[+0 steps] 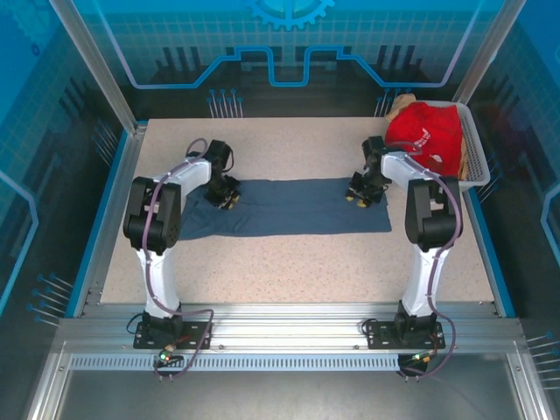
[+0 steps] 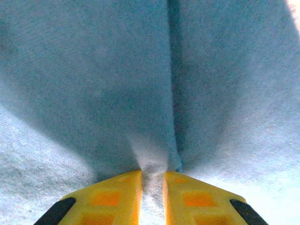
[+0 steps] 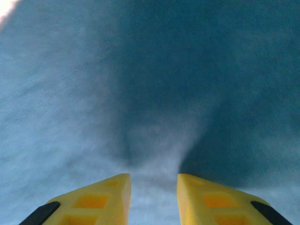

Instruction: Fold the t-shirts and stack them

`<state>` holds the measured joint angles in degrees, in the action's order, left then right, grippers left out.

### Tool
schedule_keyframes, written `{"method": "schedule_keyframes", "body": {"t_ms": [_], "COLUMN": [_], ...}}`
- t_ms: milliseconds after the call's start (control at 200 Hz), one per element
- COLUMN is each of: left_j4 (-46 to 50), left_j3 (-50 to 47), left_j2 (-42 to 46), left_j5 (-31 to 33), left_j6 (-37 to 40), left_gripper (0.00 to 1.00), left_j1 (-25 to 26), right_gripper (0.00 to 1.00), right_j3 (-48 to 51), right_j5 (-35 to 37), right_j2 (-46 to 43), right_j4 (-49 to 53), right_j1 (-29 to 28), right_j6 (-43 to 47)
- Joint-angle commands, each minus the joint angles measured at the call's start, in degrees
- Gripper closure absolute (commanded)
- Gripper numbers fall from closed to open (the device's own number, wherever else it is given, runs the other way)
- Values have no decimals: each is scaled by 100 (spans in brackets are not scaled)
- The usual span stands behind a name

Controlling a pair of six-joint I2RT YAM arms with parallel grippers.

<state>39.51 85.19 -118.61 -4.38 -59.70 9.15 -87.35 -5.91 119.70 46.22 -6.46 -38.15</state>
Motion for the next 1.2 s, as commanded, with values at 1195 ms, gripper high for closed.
{"method": "schedule_keyframes", "body": {"t_ms": [1195], "left_j4": [-1641], "left_j3": [560], "left_j2": [-489], "left_j5": [-27], "left_j6": [-1592], "left_gripper": [74], "left_j1": [626], "right_gripper": [66], "right_j3": [322], "right_j5": [-377], "right_j2": [-284], "right_j4": [-35], "right_j1": [-1245], "right_j6": [175]}}
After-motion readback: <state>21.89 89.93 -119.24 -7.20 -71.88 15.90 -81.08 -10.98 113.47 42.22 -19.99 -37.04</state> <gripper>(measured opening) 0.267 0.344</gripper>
